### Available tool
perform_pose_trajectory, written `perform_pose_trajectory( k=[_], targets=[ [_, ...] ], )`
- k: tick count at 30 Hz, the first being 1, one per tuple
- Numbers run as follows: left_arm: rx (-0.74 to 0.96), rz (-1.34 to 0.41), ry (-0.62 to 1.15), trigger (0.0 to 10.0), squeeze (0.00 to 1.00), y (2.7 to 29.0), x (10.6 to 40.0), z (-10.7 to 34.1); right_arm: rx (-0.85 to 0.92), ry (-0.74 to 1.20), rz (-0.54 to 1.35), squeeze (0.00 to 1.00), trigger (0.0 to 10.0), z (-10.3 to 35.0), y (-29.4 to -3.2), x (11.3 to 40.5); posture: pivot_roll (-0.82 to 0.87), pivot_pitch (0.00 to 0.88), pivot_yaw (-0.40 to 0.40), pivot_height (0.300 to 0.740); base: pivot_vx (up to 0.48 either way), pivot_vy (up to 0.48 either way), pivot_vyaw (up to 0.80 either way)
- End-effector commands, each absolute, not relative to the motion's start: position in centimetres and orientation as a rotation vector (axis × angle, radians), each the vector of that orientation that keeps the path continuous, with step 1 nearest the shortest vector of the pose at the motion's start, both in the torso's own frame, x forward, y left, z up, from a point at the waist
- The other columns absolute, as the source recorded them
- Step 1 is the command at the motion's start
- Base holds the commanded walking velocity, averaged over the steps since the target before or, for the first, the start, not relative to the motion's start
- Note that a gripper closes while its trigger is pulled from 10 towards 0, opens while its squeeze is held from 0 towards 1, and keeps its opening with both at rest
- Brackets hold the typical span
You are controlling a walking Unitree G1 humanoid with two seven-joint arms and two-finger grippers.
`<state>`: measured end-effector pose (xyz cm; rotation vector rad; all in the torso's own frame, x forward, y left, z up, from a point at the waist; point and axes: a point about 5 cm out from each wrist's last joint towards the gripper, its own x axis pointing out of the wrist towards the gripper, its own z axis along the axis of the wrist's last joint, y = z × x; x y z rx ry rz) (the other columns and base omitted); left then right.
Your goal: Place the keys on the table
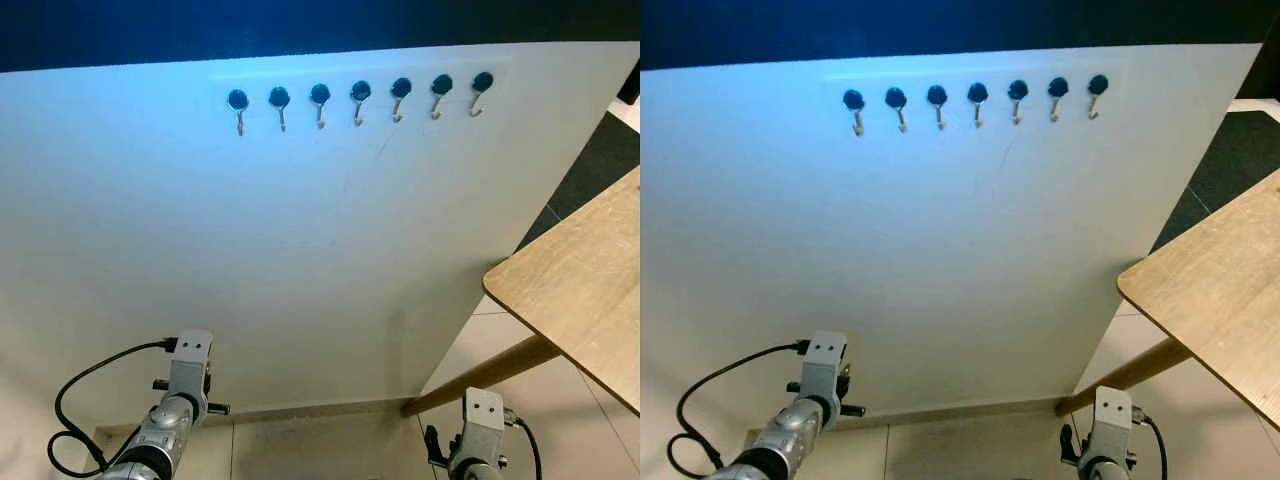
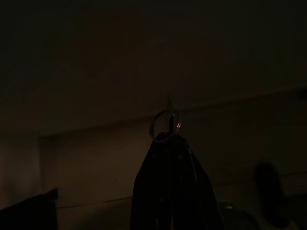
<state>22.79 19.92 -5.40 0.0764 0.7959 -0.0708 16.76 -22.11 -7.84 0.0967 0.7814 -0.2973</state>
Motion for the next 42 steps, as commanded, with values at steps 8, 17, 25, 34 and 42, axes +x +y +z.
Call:
perform_pose_trajectory(
  k=[8, 17, 25, 34, 42],
  targets=[
    [0.070, -0.057, 0.801, 10.0, 0.00, 19.9, 22.6, -5.6, 0.068, 0.791, -0.263, 0.00, 10.0, -7.8, -22.0, 17.1, 0.00, 0.005, 0.020, 0.740, 0.000, 0.000, 0.00],
    [0.110, -0.041, 0.775, 10.0, 0.00, 19.8, 22.8, -5.5, 0.056, 0.822, -0.209, 0.00, 10.0, -8.2, -21.1, 17.0, -0.01, 0.012, 0.017, 0.740, 0.000, 0.000, 0.00],
    [0.110, -0.054, 0.757, 10.0, 0.00, 19.5, 23.0, -5.3, 0.062, 0.851, -0.196, 0.00, 10.0, -8.5, -20.8, 16.5, -0.01, 0.018, 0.021, 0.740, 0.000, 0.000, 0.00],
    [0.114, -0.058, 0.755, 10.0, 0.00, 19.4, 23.2, -5.3, 0.072, 0.857, -0.198, 0.00, 10.0, -8.5, -20.7, 16.5, -0.01, 0.019, 0.026, 0.740, 0.000, 0.000, -0.13],
    [0.124, -0.058, 0.736, 10.0, 0.00, 19.4, 23.4, -5.1, 0.076, 0.861, -0.197, 0.00, 10.0, -8.6, -20.7, 16.5, -0.01, 0.020, 0.024, 0.740, 0.000, 0.000, -0.77]
  ],
)
